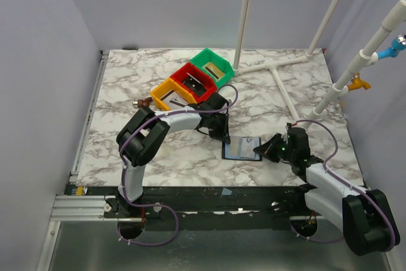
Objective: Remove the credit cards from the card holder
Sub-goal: Remove the credit card from the card holder.
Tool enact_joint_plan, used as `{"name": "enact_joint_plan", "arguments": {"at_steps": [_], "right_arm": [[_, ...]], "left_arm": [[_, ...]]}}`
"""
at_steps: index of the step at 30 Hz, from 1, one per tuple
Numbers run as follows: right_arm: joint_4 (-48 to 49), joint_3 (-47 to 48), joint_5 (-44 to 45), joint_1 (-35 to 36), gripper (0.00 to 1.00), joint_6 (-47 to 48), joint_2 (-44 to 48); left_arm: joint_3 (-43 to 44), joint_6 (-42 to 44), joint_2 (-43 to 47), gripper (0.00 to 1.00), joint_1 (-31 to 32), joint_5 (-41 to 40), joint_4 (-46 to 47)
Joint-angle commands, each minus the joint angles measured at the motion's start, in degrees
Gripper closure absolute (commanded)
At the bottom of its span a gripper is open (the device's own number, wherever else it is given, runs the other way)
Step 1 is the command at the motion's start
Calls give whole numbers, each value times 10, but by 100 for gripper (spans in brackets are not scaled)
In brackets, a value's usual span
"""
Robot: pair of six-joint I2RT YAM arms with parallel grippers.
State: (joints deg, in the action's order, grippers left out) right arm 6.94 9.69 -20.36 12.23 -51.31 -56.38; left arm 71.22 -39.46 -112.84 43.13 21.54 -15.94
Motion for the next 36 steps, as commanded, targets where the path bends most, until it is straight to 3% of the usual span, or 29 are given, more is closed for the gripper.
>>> {"name": "enact_joint_plan", "arguments": {"at_steps": [1,24,29,36], "right_arm": [[-46,15,24,-5,99,16,17],[-88,62,-4,-6,99,15,37],[-86,71,-17,-7,99,11,36],[-85,90,-39,-6,99,4,35]], "left_arm": [[-24,24,-8,100,-12,-71,-64],[2,18,43,98,-12,-39,-64],[12,15,65,82,-12,-23,-66],[14,4,90,41,-12,13,-53]]}}
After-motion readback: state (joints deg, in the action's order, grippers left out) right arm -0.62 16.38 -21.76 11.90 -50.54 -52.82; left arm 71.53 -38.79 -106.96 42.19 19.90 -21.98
